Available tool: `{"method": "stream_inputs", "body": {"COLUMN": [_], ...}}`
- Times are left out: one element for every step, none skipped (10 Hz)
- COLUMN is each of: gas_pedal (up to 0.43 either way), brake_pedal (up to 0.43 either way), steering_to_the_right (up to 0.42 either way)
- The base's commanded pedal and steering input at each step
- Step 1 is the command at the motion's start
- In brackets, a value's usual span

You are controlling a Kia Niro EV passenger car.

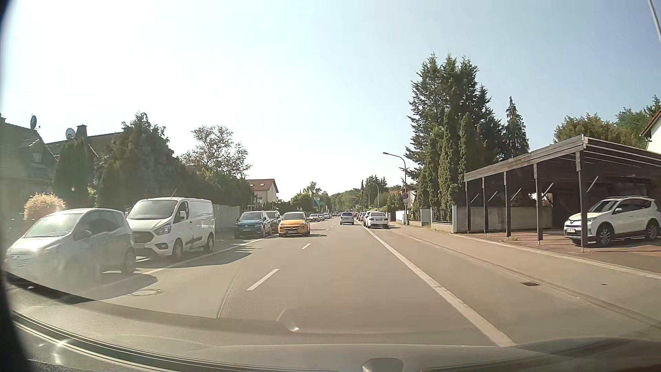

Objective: Follow the waypoints while adhering to traffic rules and regulations

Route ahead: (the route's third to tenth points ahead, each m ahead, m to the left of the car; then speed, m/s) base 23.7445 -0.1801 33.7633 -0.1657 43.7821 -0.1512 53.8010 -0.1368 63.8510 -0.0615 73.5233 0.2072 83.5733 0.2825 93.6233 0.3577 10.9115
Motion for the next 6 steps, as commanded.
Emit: {"method": "stream_inputs", "body": {"gas_pedal": [0.028,0.028,0.028,0.028,0.028,0.028], "brake_pedal": [0.024,0.024,0.030,0.024,0.030,0.024], "steering_to_the_right": [-0.002,-0.002,-0.002,-0.002,-0.002,-0.002]}}
